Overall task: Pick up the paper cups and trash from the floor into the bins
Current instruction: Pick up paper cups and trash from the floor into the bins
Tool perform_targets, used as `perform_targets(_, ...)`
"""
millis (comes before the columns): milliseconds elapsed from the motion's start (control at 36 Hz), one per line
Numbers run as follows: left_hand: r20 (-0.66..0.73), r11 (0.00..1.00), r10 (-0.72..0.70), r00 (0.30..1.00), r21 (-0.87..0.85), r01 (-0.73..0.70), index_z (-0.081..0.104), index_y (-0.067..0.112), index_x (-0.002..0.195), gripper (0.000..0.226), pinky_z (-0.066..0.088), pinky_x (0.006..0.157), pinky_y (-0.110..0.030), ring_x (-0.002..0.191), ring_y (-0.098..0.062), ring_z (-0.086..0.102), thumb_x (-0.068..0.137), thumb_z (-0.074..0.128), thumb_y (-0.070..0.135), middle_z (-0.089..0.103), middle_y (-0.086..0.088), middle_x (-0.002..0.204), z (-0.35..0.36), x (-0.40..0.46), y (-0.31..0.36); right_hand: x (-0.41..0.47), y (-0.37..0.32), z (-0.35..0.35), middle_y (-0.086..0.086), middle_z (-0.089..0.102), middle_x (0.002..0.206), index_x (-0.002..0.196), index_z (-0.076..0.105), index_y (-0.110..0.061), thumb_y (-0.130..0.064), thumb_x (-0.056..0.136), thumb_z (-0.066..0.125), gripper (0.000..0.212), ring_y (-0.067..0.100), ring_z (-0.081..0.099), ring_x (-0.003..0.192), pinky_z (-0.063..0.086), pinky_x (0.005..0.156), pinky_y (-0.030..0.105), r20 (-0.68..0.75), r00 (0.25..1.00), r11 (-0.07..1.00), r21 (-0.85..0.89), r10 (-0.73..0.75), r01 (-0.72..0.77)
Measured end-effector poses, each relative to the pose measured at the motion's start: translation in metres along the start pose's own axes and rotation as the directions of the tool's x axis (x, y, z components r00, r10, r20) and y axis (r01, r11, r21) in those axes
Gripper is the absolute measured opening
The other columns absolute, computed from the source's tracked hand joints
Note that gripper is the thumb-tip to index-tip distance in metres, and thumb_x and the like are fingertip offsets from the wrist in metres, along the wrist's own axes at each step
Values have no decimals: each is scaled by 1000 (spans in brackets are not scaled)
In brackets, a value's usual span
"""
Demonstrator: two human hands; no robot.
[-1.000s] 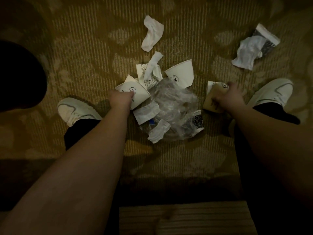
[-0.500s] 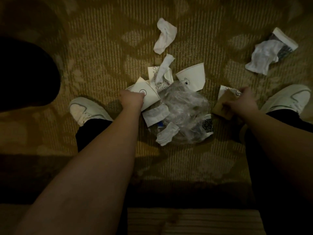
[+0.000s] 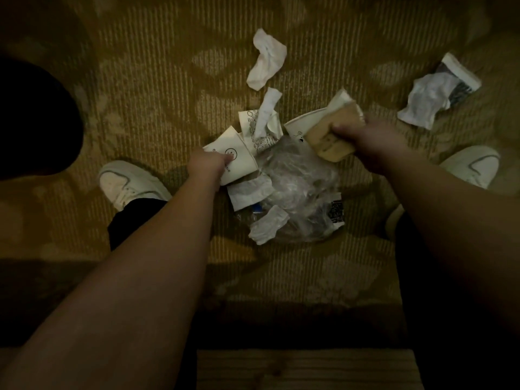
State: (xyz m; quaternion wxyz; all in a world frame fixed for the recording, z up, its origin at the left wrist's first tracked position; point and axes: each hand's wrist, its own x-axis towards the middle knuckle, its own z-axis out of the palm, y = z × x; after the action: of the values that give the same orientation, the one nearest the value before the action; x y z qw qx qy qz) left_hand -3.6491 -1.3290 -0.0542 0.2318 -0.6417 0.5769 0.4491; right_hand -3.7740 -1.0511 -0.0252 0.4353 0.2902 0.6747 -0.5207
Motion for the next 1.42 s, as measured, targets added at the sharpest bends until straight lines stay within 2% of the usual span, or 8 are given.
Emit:
perform_targets(111,19,999,38,999,-28,-37,52,10,131,60,48,62,-35,97,-24,57,79,82,14,60,-7,120,-2,-1,-3,11,0,32,6,62,119,143,41,-16,-20,82,80,72,24,70,97,61,82,42,-82,996,983,-178,40,-54)
perform_targets(306,19,997,43,999,-58,-42,53,10,127,56,55,75,-41,97,-26,59,79,81,13,61,-9,118,-2,-3,-6,23,9,59,10,31,150,148,37,-20,-37,82,77,80,30,47,127,51,99,46,-242,968,883,-466,-72,-51)
perform_targets(667,34,992,48,998,-120,-44,53,9,125,54,57,82,-47,103,-30,60,79,80,7,61,-13,119,-9,-23,0,2,-7,50,-3,54,108,141,38,-21,-17,85,73,66,18,65,93,60,75,36,-258,961,952,-307,-97,14)
perform_targets(861,84,997,-3,996,-75,9,51,10,132,51,55,74,-44,101,-30,60,86,74,10,60,-12,124,-33,-45,5,-28,-22,50,-3,62,105,119,50,-25,-19,77,73,49,20,67,95,60,80,47,-300,933,937,-337,-197,89)
perform_targets(1056,124,992,79,989,-107,-66,55,7,127,46,57,78,-47,104,-32,63,85,74,7,62,-11,116,-70,-89,22,-66,-36,55,6,63,115,131,48,-24,-24,75,70,60,30,66,92,61,67,52,-273,941,894,-443,-201,62)
perform_targets(1195,110,988,139,984,-82,-131,55,9,123,50,59,79,-52,96,-32,66,80,81,16,65,-12,114,-109,-109,33,-96,-46,75,4,58,116,142,41,-18,-23,87,70,62,21,62,91,57,62,36,-232,954,927,-363,-189,95)
perform_targets(1333,112,956,178,978,-256,-145,55,13,96,30,56,84,-59,95,-36,68,80,77,2,67,-15,107,-156,-126,36,-137,-72,110,5,58,123,144,38,-20,-20,88,72,65,28,64,105,59,84,52,-149,970,962,-221,-193,158)
perform_targets(1417,108,926,204,973,-344,-156,49,14,103,38,56,84,-62,97,-36,68,80,76,0,66,-15,111,-191,-141,38,-165,-96,136,0,55,116,142,40,-22,-17,90,69,60,27,61,109,57,89,50,-83,969,955,-205,-234,213)
